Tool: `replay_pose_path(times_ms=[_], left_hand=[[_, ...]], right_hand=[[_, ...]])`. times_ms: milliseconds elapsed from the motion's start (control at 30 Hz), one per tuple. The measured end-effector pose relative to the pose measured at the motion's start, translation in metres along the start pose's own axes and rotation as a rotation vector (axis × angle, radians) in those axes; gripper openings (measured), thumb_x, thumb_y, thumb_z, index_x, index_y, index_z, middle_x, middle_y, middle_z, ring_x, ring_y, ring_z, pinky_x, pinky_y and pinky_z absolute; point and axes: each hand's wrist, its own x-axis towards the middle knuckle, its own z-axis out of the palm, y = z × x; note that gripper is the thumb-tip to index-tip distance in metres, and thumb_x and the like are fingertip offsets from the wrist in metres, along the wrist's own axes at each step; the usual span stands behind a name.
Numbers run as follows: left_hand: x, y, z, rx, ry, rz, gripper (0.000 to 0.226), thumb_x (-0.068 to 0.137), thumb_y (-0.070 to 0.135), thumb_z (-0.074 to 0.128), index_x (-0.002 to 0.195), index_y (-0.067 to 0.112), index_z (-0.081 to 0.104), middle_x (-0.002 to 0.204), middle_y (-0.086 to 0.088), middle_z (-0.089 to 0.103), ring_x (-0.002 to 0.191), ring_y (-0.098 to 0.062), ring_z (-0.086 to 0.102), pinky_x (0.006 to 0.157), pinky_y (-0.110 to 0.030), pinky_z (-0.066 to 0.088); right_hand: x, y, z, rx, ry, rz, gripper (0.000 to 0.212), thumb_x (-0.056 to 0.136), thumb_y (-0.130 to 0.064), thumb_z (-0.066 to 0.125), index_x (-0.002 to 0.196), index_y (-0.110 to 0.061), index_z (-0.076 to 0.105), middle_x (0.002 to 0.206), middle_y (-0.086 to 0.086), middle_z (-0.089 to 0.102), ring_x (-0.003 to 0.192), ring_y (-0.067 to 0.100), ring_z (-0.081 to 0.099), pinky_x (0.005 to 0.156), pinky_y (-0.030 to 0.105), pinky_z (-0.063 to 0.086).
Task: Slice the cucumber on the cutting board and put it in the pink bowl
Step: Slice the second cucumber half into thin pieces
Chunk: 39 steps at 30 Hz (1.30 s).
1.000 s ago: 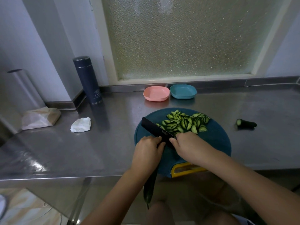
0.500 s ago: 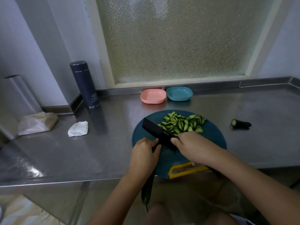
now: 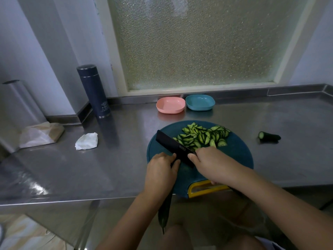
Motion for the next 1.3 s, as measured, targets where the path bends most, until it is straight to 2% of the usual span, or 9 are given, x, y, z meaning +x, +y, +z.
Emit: replay_pose_path(times_ms=[167, 433, 600, 1100, 1300], left_hand=[[-0.001, 0.000, -0.001, -0.012, 0.013, 0.004, 0.029, 0.091, 0.026, 0.058, 0.115, 0.012, 0.067, 0.096, -0.009, 0.067, 0.090, -0.021, 0.058, 0.074, -0.022, 0.037], [-0.001, 0.003, -0.004, -0.010, 0.016, -0.010, 0.031, 0.092, 0.030, 0.055, 0.119, 0.019, 0.064, 0.103, -0.004, 0.066, 0.095, -0.017, 0.058, 0.080, -0.023, 0.040], [-0.002, 0.004, -0.004, -0.001, 0.009, -0.019, 0.031, 0.093, 0.032, 0.053, 0.119, 0.019, 0.064, 0.103, -0.004, 0.067, 0.095, -0.017, 0.058, 0.080, -0.025, 0.041], [-0.002, 0.005, -0.003, 0.026, 0.027, 0.002, 0.025, 0.091, 0.029, 0.057, 0.106, 0.014, 0.071, 0.094, -0.007, 0.072, 0.088, -0.022, 0.062, 0.076, -0.034, 0.048], [0.001, 0.005, -0.008, 0.091, -0.094, 0.013, 0.033, 0.094, 0.033, 0.051, 0.119, 0.016, 0.063, 0.110, -0.005, 0.066, 0.101, -0.020, 0.057, 0.081, -0.027, 0.042]], right_hand=[[0.005, -0.003, 0.008, -0.023, 0.013, 0.013, 0.043, 0.103, -0.038, 0.030, 0.088, -0.007, 0.058, 0.065, 0.003, 0.051, 0.047, 0.013, 0.045, 0.051, 0.029, 0.041], [0.001, 0.006, 0.004, 0.013, -0.002, 0.050, 0.045, 0.102, -0.040, 0.030, 0.091, -0.008, 0.058, 0.063, 0.006, 0.056, 0.039, 0.014, 0.051, 0.042, 0.024, 0.041], [-0.006, 0.002, 0.000, 0.022, 0.005, 0.037, 0.043, 0.102, -0.041, 0.030, 0.091, -0.008, 0.057, 0.060, 0.004, 0.053, 0.036, 0.011, 0.049, 0.040, 0.020, 0.038], [-0.007, 0.000, 0.001, 0.058, 0.019, 0.024, 0.044, 0.102, -0.040, 0.030, 0.085, -0.008, 0.055, 0.056, 0.006, 0.054, 0.035, 0.013, 0.051, 0.043, 0.025, 0.043], [0.005, -0.005, 0.012, 0.011, 0.013, 0.023, 0.045, 0.102, -0.038, 0.029, 0.088, -0.006, 0.058, 0.064, 0.005, 0.054, 0.041, 0.014, 0.048, 0.038, 0.022, 0.038]])
